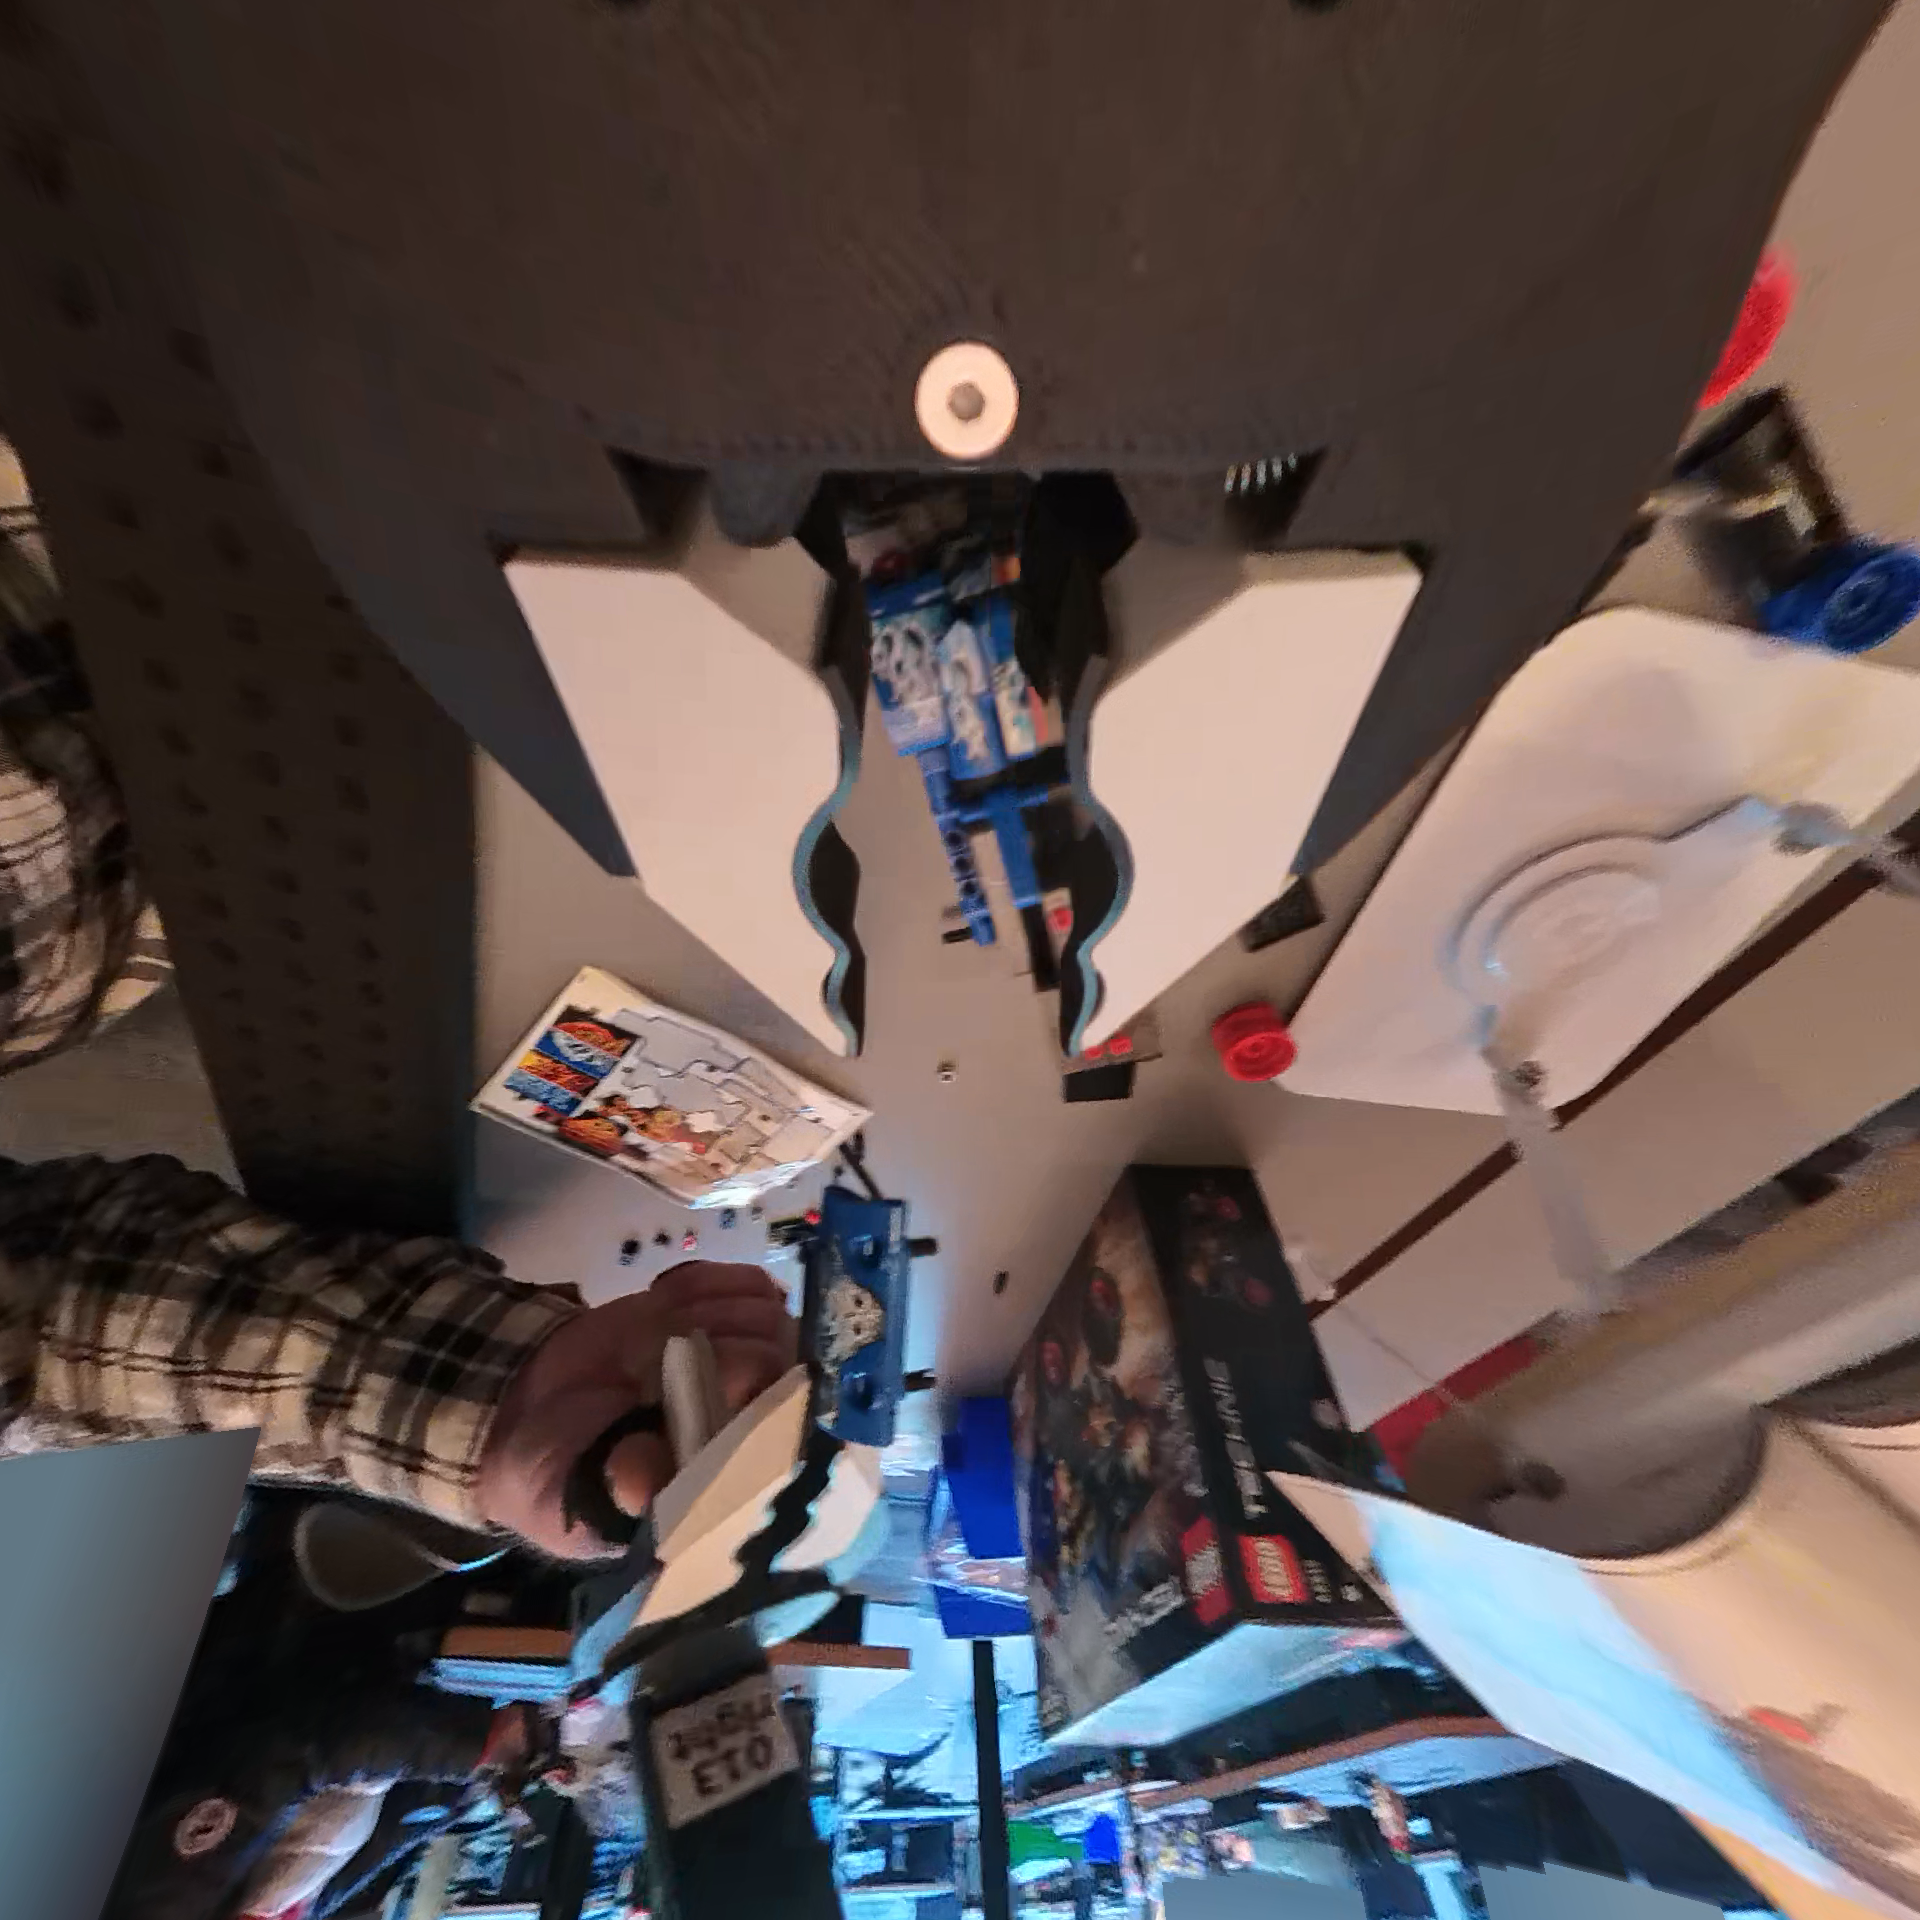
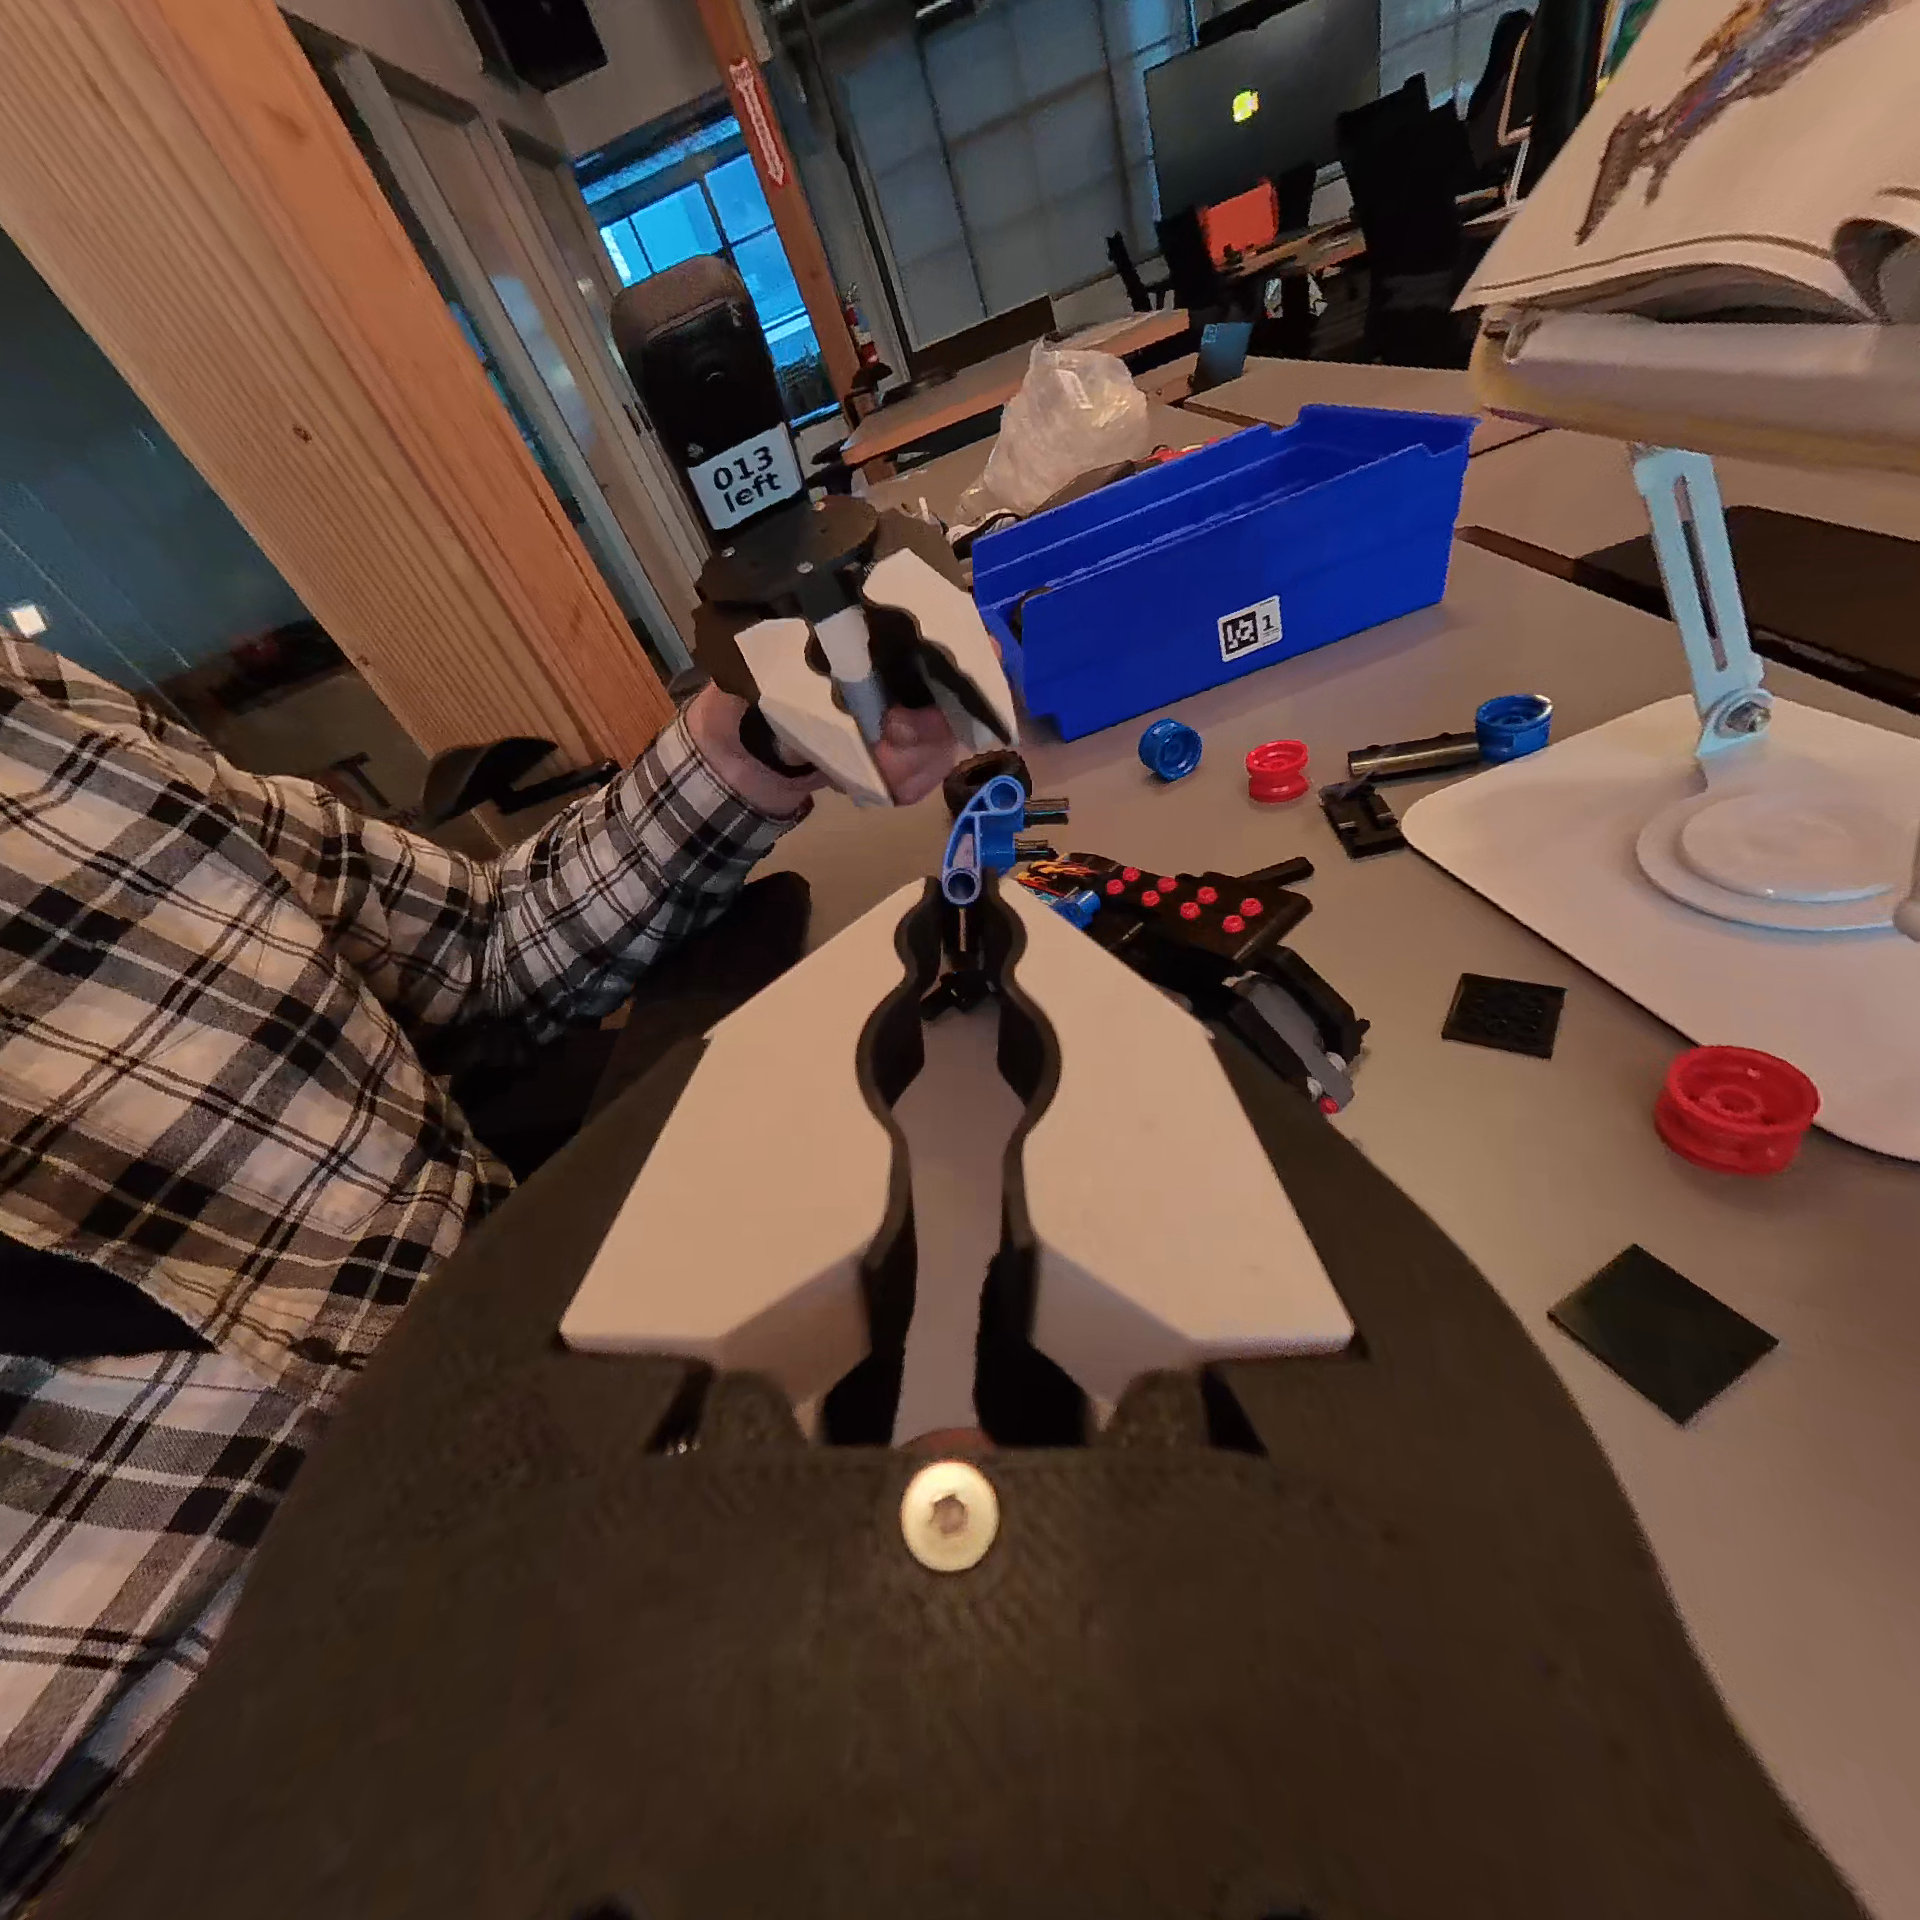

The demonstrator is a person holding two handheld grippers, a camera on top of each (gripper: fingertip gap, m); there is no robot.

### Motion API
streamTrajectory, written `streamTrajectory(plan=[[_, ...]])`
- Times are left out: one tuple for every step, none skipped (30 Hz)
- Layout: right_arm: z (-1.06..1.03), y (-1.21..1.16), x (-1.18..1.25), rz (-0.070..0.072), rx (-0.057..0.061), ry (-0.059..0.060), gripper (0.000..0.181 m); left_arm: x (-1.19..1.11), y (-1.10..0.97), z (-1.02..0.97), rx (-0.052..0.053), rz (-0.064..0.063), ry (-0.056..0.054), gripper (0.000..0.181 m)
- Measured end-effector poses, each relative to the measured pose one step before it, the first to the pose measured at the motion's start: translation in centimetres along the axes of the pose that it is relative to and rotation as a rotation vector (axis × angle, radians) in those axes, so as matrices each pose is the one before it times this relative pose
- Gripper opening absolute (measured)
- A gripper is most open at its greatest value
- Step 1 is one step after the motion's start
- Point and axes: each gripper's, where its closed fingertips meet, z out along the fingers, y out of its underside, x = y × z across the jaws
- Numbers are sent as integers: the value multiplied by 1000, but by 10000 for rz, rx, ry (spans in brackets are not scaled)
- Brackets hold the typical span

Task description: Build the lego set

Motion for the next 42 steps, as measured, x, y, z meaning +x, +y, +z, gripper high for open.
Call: streamTrajectory(plan=[[-40, 81, 153, 146, 9, -27, 5, -609, 296, -389, -131, 97, -321, 36], [22, 135, 91, 127, -26, -48, 5, -357, 344, -241, -148, 91, -194, 37], [50, 104, 84, 69, -6, -19, 5, -144, 283, -111, -97, 73, -92, 38], [74, 94, 59, 62, -15, -18, 5, -1, 195, 19, -55, 64, -41, 38], [86, 84, -29, 68, -12, -63, 5, 119, 151, 146, -43, 59, 4, 39], [87, 29, -58, 47, 24, -68, 5, 235, 104, 244, -44, 84, 33, 39], [68, 0, -55, 49, 32, -63, 5, 309, 132, 334, -81, 128, 49, 39], [72, 26, -56, 48, 18, -68, 5, 328, 209, 427, -153, 151, 49, 39], [67, 11, -78, 33, 27, -78, 5, 352, 260, 474, -195, 179, 52, 39], [74, -24, -90, 5, 58, -73, 5, 313, 197, 483, -168, 183, 28, 39], [78, 22, -95, 11, 31, -75, 5, 271, 87, 470, -99, 178, -11, 39], [99, 60, -111, 1, -6, -74, 5, 339, 28, 455, -66, 159, 40, 38], [84, 90, -106, -31, -33, -46, 5, 377, 3, 448, -57, 134, 63, 38], [62, 45, -112, -50, -28, -33, 5, 269, -64, 403, -18, 163, -11, 38], [63, 10, -132, -20, -5, -57, 5, 168, -29, 374, -40, 225, -94, 38], [62, -12, -178, -1, 24, -87, 5, 46, -23, 335, -53, 255, -162, 39], [93, -7, -200, -17, 30, -104, 5, 30, -138, 310, 20, 239, -182, 39], [125, 64, -157, -19, -9, -80, 5, 210, -204, 304, 71, 211, -76, 39], [133, 113, -104, -5, -40, -62, 5, 222, -211, 291, 86, 252, -87, 37], [112, 88, -90, 16, -20, -57, 5, 140, -206, 247, 79, 327, -160, 35], [89, 25, -110, 41, 16, -84, 5, 138, -216, 202, 63, 378, -173, 32], [51, 22, -62, 48, 25, -69, 5, 138, -235, 130, 56, 389, -159, 29], [15, 30, -13, 34, 7, -35, 5, 51, -224, 78, 55, 322, -158, 24], [-20, 36, 11, 27, 1, -25, 5, -4, -195, 46, 77, 233, -146, 18], [-43, -2, 23, 35, 26, -19, 5, -43, -191, 25, 107, 157, -142, 13], [-49, -14, 49, 53, 24, -14, 5, 14, -185, -26, 102, 108, -75, 7], [-38, 32, 62, 47, 1, -2, 5, -46, -186, -54, 101, 106, -101, 3], [-23, 26, 71, 32, 4, 11, 5, -148, -127, -74, 63, 128, -149, 0], [-25, -10, 60, 39, 27, 1, 5, -211, -50, -60, 12, 93, -159, 0], [-28, -19, 27, 51, 29, -26, 5, -204, -72, -80, 40, 36, -128, 0], [-27, -17, 14, 43, 25, -27, 6, -141, -145, -82, 92, -28, -78, 0], [-15, -12, -9, 24, 17, -27, 6, -128, -117, -66, 82, -38, -64, 0], [1, 1, 11, 8, 8, -3, 6, -125, -41, -53, 42, -5, -74, 0], [6, 25, 31, 11, -4, 7, 6, -123, -41, -53, 39, 10, -80, 0], [14, 14, 20, 16, 1, -4, 6, -83, -66, -44, 55, -10, -52, 0], [-1, 0, 8, 19, 11, -11, 6, -16, -33, -10, 30, -29, -13, 0], [-8, 7, 32, 20, 8, -6, 6, -57, -6, -8, 24, -3, -47, 0], [-13, 9, 19, 7, 1, -1, 6, -95, -24, -1, 22, 13, -83, 0], [-9, -3, 24, 13, 12, -6, 6, 13, -9, 25, 5, -15, -6, 0], [-20, -28, 14, 25, 29, -7, 6, -15, 9, 25, 2, -9, -22, 0], [-24, -14, 36, 21, 16, 1, 6, -67, 12, 14, -2, 22, -60, 2], [-13, 3, 39, 12, 7, 5, 6, -58, 20, 13, -14, 20, -50, 4]])
